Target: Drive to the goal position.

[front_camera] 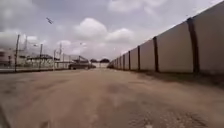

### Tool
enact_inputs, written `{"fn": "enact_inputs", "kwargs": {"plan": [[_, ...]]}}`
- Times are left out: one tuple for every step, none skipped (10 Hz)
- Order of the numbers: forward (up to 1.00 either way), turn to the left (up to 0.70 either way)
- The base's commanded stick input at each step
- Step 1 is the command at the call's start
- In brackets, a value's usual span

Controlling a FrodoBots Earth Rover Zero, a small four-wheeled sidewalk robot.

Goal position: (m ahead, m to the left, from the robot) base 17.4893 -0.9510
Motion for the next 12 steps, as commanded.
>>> {"fn": "enact_inputs", "kwargs": {"plan": [[0.7,0.0],[0.7,0.0],[0.7,0.0],[0.7,0.0],[0.7,0.0],[0.7,0.0],[0.7,0.0],[0.7,0.0],[0.7,0.0],[0.7,0.0],[0.7,0.0],[0.7,0.0]]}}
